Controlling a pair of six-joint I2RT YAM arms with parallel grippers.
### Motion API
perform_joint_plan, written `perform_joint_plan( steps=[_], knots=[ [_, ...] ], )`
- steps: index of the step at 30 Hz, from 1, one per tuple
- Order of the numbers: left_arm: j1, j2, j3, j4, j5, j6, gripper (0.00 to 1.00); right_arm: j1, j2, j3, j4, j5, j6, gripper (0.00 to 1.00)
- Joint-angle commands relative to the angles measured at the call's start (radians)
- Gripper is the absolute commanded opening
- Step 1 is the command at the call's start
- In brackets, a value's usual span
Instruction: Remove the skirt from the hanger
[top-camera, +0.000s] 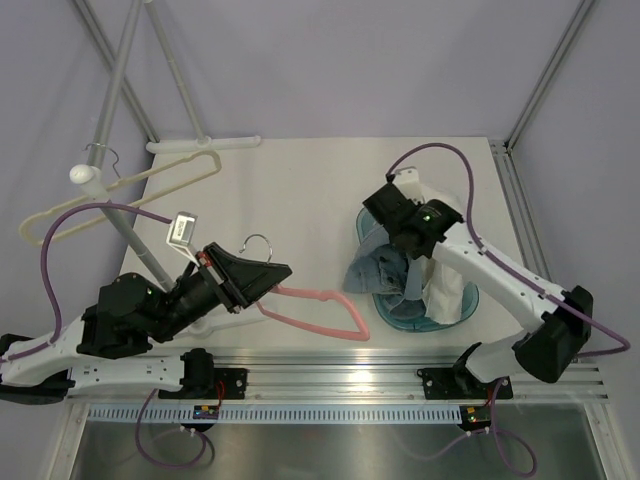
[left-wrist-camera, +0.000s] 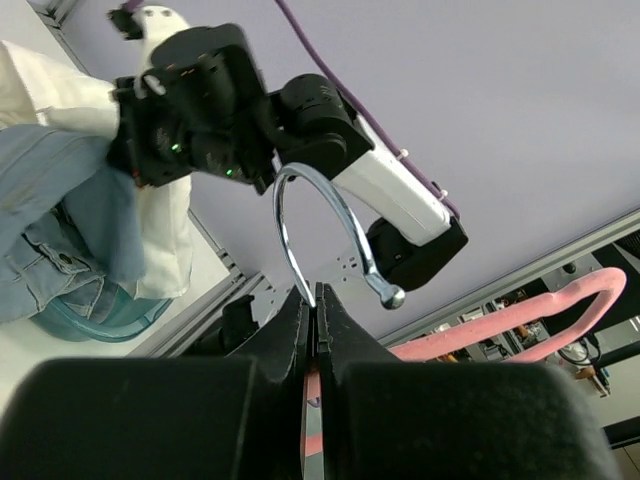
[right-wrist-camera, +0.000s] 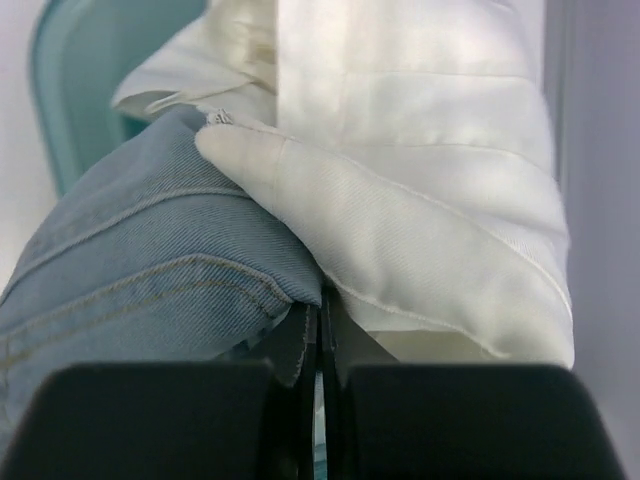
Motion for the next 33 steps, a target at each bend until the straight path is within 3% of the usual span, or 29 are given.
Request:
perform_joint_plan(
  steps=[1,6,20,22,25,29,33],
  knots=[
    [-0.002,-0.019,-0.012,0.049,-0.017,-0.018,0.0,-0.114,-0.086,-0.022,-0.037,0.057,-0.089,0.0],
    [-0.002,-0.011,-0.015,0.062,-0.013,-0.018,0.0,-0.217,-0.119,-0.113,-0.033,-0.007,-0.117,0.0],
    [0.0,0.015,-0.012,0.068,0.007,-0.032,0.0,-0.214,0.091,-0.259,0.105,-0.36,0.091,0.19],
    [-0.002,0.012,-0.008,0.059,0.006,-0.03,0.0,-0.216,0.095,-0.276,0.112,-0.352,0.091,0.42],
    [-0.002,0.009,-0.012,0.057,-0.002,-0.03,0.0,-0.214,0.071,-0.258,0.08,-0.3,0.076,0.67],
    [-0.002,0.012,-0.028,0.071,-0.005,-0.03,0.0,-0.207,-0.024,-0.153,0.001,-0.277,0.059,0.86],
    [-0.002,0.022,-0.026,0.082,-0.007,-0.024,0.0,-0.125,-0.095,-0.025,-0.057,-0.259,0.047,0.92]
  ],
)
